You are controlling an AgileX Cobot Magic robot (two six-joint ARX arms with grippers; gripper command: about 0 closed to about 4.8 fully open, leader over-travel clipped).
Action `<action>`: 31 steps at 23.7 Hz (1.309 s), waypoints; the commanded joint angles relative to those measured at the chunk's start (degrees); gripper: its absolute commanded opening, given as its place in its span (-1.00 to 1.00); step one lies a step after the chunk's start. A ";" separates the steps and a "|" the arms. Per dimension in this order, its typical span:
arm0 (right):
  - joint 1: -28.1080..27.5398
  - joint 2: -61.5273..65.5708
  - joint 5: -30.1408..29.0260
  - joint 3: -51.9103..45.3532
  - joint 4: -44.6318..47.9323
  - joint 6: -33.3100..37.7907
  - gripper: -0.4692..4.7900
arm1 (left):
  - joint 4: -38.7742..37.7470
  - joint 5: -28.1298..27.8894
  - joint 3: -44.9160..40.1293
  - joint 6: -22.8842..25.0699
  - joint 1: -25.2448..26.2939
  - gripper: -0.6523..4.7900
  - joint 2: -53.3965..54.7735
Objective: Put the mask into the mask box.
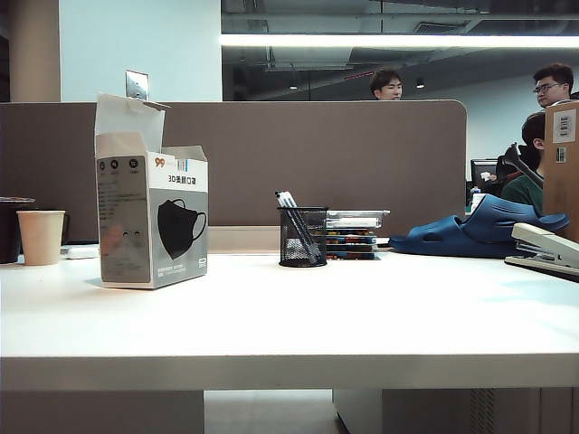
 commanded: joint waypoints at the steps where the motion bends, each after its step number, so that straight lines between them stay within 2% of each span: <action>1: -1.38 -5.57 0.13 -1.90 -0.94 0.55 -0.84 | -6.23 -4.15 0.13 0.20 0.04 0.08 -3.02; 4: -1.64 -13.62 1.99 -10.27 1.46 0.24 -0.84 | -10.91 -5.75 0.13 0.20 0.04 -0.26 -5.55; 5: -1.66 -18.05 2.64 -15.15 2.82 0.09 -0.84 | -13.46 -7.96 0.13 0.22 0.04 -0.56 -6.91; 7: -2.10 -24.28 2.60 -21.73 5.09 0.31 -0.84 | -16.90 -11.04 0.13 0.17 0.00 -0.78 -9.29; 13: -2.73 -40.57 2.67 -39.10 12.22 2.73 -0.84 | -20.55 -13.14 0.11 0.17 -0.15 -0.78 -16.90; 18: -2.73 -52.46 4.11 -49.83 13.29 3.10 -0.84 | -24.46 -13.90 -0.50 0.15 -1.44 -0.78 -22.45; 28: -2.73 -68.96 4.61 -65.68 15.23 3.13 -0.84 | -29.31 -14.97 -14.64 -0.72 -1.36 -0.78 -44.50; 31: -2.71 -72.98 4.59 -70.53 16.28 4.61 -0.84 | -31.54 -15.02 -16.28 -1.77 -1.33 -0.78 -44.81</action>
